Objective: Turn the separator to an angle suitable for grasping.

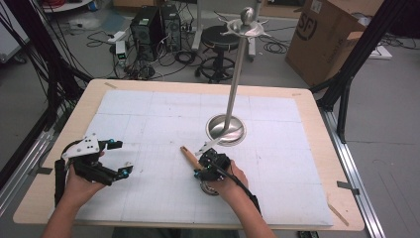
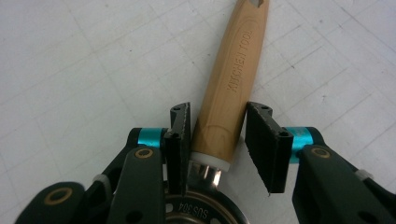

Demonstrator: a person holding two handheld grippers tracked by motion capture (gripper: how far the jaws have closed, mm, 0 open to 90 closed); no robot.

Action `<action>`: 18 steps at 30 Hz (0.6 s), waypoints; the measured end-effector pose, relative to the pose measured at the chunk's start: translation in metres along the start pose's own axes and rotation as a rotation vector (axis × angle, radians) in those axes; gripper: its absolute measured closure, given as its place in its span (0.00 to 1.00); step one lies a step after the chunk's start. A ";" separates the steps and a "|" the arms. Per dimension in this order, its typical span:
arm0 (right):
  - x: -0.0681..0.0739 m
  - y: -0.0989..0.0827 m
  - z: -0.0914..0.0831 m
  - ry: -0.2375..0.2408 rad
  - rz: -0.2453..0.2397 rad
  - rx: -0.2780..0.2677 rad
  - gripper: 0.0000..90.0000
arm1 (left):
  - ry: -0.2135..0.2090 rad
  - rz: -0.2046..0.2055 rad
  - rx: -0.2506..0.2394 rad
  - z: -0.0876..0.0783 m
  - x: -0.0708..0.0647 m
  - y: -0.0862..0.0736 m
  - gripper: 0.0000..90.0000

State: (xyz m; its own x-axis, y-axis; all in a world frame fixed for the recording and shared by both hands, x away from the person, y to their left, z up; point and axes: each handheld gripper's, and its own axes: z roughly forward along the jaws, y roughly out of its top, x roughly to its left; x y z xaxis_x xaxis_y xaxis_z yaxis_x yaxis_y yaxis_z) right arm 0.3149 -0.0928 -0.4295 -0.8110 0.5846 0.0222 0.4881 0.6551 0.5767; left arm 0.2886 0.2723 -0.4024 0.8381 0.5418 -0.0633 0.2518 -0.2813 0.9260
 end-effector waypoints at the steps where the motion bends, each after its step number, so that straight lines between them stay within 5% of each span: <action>1: 0.000 0.000 0.000 0.001 -0.001 0.000 0.68 | 0.000 0.000 0.001 0.000 0.000 0.000 0.03; 18: -0.003 -0.001 -0.005 0.016 -0.019 0.002 0.75 | -0.001 0.000 0.001 0.000 0.000 0.000 0.03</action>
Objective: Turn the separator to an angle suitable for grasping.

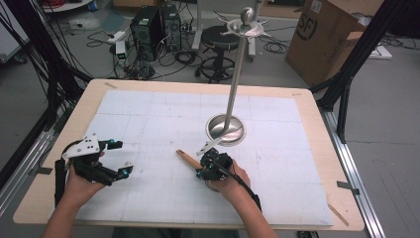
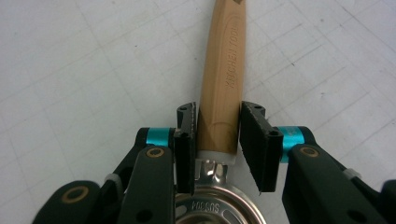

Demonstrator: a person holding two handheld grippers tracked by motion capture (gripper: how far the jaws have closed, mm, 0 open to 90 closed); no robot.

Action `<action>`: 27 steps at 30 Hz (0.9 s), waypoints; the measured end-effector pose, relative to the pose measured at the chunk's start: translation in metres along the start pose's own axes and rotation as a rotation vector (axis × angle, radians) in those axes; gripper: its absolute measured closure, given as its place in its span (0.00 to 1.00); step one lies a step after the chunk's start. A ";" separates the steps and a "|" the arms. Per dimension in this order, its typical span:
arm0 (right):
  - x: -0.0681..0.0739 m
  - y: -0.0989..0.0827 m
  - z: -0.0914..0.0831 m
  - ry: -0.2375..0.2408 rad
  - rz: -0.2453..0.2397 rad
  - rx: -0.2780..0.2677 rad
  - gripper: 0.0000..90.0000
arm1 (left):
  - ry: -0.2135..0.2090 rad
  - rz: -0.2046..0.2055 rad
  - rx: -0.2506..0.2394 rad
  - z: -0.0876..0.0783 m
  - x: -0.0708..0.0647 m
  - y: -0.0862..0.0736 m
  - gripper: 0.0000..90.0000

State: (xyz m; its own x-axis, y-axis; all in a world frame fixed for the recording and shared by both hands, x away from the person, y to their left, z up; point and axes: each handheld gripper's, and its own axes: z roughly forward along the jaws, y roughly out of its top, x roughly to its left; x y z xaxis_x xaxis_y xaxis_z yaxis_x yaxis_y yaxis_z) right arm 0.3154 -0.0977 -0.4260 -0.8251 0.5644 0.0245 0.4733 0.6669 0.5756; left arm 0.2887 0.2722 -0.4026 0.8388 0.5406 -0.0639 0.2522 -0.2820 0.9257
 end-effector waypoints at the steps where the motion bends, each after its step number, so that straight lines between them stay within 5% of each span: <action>1: 0.000 0.000 0.000 0.000 -0.003 0.000 0.75 | 0.000 0.000 0.001 0.000 0.000 0.000 0.03; 27: -0.001 0.000 -0.004 0.000 0.013 0.017 0.64 | 0.014 -0.017 -0.012 -0.006 0.005 -0.002 0.03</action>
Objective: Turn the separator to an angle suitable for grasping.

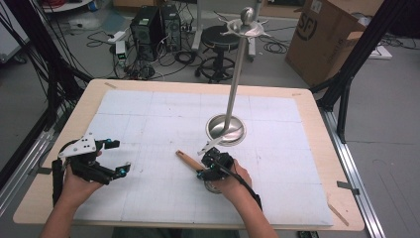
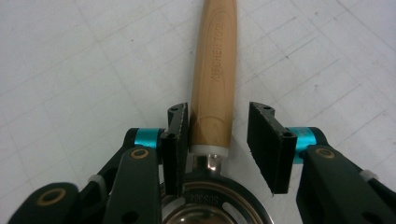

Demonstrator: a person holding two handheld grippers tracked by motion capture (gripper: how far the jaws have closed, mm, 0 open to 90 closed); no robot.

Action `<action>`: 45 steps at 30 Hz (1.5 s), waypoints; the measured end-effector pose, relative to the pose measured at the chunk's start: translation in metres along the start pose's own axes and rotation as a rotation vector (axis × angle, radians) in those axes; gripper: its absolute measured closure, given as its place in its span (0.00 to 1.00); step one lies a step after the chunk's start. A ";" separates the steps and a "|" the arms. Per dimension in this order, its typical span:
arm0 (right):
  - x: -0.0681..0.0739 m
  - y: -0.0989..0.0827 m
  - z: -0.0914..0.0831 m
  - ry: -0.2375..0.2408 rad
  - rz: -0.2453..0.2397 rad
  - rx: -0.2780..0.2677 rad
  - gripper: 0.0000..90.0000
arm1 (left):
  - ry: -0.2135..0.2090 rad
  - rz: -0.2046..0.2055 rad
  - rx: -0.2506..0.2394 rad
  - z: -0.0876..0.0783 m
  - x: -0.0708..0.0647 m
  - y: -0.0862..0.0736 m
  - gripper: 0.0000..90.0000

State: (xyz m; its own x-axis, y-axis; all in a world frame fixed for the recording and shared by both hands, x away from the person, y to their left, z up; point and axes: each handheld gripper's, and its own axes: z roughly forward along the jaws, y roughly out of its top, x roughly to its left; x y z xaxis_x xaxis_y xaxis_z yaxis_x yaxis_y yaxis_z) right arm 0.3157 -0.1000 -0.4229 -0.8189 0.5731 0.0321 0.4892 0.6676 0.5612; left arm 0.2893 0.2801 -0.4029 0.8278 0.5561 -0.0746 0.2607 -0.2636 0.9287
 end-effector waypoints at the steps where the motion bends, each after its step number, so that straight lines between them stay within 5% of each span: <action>1: 0.000 0.001 0.000 0.002 0.003 0.002 0.64 | 0.000 0.000 0.000 0.000 0.000 0.000 0.03; 19: 0.006 0.026 0.007 -0.031 -0.044 0.211 0.65 | -0.008 -0.001 -0.020 -0.003 0.000 0.002 0.03; 30: 0.008 0.033 0.012 -0.037 -0.034 0.289 0.66 | -0.014 0.005 -0.020 -0.003 -0.001 0.003 0.03; 38: 0.009 0.035 0.012 -0.019 -0.050 0.301 0.75 | -0.012 0.000 -0.016 -0.002 -0.002 0.002 0.03; 45: 0.006 0.029 0.008 0.004 -0.069 0.255 0.76 | -0.012 0.001 -0.014 -0.002 -0.002 0.002 0.03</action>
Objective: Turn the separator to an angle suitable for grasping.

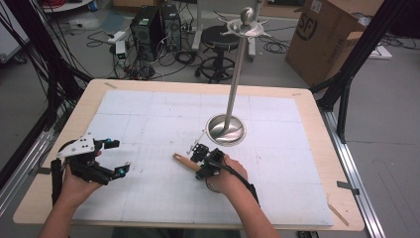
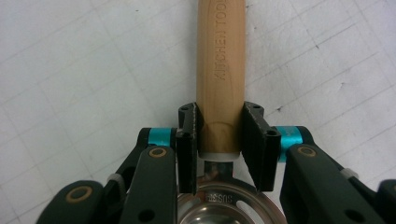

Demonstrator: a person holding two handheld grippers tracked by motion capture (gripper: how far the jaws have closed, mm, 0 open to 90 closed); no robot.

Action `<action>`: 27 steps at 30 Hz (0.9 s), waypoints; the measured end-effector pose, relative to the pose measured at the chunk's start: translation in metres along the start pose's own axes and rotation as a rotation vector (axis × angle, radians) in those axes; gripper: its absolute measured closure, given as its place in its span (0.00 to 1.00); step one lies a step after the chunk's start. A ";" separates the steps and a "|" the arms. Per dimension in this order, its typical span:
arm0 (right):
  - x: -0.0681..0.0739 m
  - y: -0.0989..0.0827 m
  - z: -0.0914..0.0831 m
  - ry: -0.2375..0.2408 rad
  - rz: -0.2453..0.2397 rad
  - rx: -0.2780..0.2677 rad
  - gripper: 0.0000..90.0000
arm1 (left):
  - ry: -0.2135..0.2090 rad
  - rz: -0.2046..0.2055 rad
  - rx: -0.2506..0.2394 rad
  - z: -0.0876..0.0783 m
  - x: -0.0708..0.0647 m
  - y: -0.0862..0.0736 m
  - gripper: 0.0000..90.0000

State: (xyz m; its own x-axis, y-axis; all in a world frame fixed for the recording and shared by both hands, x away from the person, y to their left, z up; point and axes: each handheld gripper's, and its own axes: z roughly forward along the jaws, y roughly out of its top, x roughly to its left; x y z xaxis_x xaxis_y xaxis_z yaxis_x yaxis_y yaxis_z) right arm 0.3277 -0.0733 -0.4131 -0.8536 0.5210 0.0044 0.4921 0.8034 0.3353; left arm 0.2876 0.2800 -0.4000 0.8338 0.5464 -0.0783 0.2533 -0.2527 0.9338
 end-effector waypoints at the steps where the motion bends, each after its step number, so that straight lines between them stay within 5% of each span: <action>1: -0.001 -0.002 -0.001 -0.004 0.004 -0.012 0.76 | -0.002 0.001 0.001 0.000 0.000 0.000 0.03; 9: -0.008 -0.012 -0.017 0.023 0.036 -0.143 0.76 | 0.000 0.000 0.006 0.001 0.000 0.000 0.03; 27: -0.013 -0.018 -0.033 0.069 0.048 -0.273 0.76 | -0.002 -0.001 0.001 0.000 0.001 0.000 0.03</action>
State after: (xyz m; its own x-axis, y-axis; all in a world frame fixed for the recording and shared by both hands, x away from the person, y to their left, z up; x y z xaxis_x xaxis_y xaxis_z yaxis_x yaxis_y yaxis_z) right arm 0.3242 -0.1038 -0.3879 -0.8447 0.5280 0.0877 0.4760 0.6661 0.5743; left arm 0.2881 0.2802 -0.4003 0.8344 0.5453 -0.0801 0.2550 -0.2530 0.9333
